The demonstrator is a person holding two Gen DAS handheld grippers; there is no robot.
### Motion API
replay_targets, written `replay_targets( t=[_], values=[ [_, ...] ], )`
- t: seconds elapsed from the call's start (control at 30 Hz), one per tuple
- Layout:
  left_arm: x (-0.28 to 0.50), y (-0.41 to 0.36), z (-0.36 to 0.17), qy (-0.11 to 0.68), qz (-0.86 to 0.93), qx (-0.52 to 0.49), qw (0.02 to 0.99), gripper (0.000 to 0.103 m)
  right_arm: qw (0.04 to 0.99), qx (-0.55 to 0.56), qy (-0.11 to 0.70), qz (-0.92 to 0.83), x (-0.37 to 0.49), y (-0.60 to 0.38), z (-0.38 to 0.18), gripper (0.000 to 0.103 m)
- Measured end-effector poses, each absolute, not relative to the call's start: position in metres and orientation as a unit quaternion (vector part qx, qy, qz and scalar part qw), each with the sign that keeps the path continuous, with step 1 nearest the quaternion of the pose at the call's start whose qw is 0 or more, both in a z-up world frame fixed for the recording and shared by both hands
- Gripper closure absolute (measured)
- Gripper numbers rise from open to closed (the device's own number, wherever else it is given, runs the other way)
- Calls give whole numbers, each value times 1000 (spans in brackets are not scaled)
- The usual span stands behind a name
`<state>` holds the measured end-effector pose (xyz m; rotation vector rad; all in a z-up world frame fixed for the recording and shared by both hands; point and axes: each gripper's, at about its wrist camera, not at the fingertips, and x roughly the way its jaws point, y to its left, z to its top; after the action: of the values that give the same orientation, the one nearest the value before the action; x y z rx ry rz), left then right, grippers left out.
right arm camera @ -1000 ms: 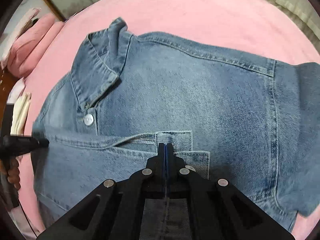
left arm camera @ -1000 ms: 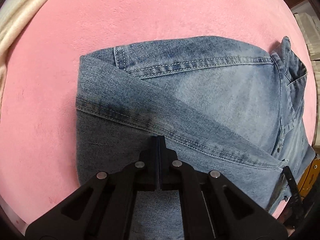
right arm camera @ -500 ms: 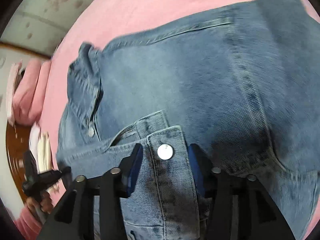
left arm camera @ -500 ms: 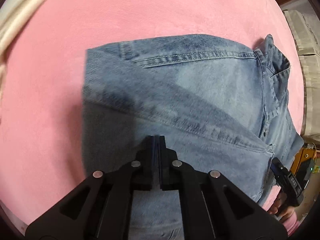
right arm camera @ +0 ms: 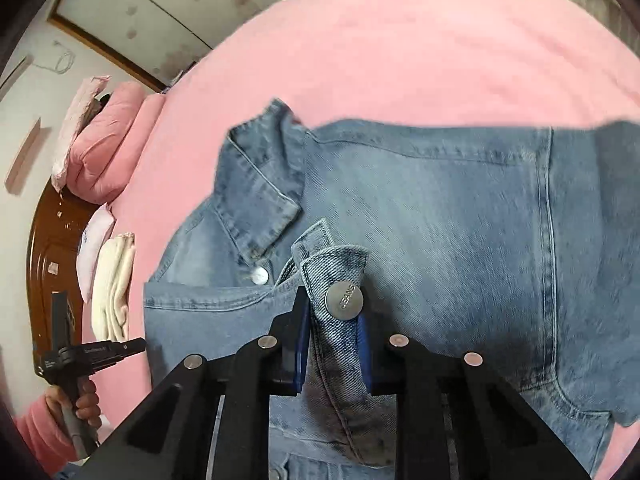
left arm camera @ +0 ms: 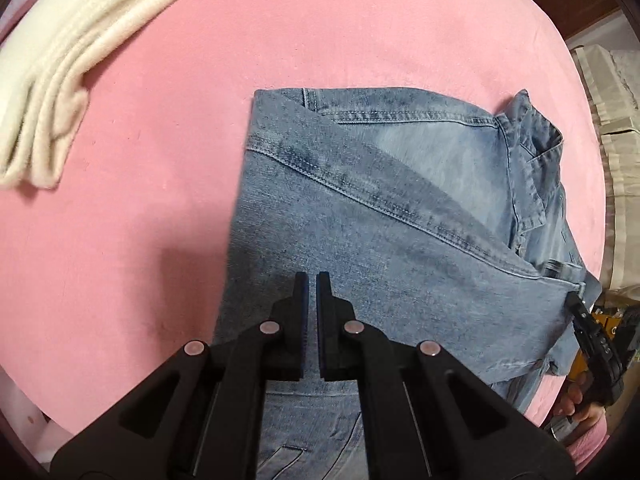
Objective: Fold large clothes
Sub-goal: 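Open both grippers and move them to the jacket hem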
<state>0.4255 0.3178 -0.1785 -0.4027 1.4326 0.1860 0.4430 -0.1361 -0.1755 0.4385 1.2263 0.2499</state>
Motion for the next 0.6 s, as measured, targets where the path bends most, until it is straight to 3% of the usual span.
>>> replay_targets(
  t=[0.03,0.13,0.3,0.53,0.6],
  values=[
    [425,320,-181,657,86,-176,728,102,785,183,583,105,444,-132,-179,79],
    [426,332,-179,678,96,-146,714,102,775,130,617,32,445,-132,-193,60],
    [401,317,-178,689,62,-137,709,86,814,111,570,-13,429,-131,-168,56],
    [358,275,-206,717,26,-59,694,86,775,144,598,146,387,-50,-174,56],
    [349,277,-209,708,41,-55,703,81,759,123,616,173,376,-24,-182,56]
  ],
)
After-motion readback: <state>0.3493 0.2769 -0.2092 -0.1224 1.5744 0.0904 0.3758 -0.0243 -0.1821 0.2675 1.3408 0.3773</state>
